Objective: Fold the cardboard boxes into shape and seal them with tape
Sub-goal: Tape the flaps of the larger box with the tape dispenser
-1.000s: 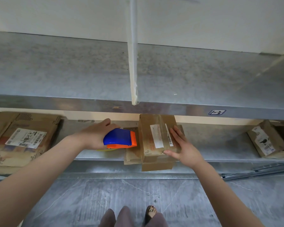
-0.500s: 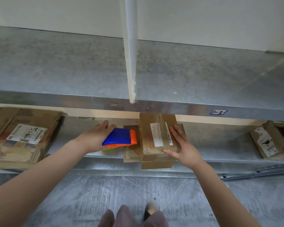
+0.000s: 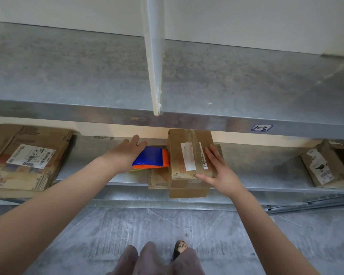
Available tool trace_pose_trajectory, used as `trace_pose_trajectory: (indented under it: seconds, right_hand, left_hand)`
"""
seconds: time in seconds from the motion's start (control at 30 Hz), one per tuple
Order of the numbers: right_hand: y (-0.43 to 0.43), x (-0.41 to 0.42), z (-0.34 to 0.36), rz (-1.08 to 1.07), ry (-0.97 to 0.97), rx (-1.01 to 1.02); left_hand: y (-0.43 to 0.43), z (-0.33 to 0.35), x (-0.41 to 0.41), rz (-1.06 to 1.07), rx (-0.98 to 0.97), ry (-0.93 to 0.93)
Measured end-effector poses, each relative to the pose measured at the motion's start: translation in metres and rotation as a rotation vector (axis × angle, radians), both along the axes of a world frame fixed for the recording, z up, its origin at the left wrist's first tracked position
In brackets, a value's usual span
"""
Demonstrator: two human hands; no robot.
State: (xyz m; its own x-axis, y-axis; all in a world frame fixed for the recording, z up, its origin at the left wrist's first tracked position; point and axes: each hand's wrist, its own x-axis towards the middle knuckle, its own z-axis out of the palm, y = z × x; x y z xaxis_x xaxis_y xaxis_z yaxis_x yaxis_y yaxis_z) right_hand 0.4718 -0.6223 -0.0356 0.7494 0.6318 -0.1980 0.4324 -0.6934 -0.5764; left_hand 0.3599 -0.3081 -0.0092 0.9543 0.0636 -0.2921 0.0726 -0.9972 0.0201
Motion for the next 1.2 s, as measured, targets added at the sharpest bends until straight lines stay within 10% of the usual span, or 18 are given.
trace_pose_trajectory:
  seconds: [0.63, 1.2]
  right_hand:
    - [-0.001, 0.008, -0.007, 0.001, 0.030, 0.028]
    - [0.001, 0.006, -0.003, -0.008, 0.039, 0.028]
  left_hand:
    - [0.007, 0.000, -0.032, 0.003, -0.396, 0.064]
    - [0.022, -0.016, -0.022, -0.041, -0.154, 0.066]
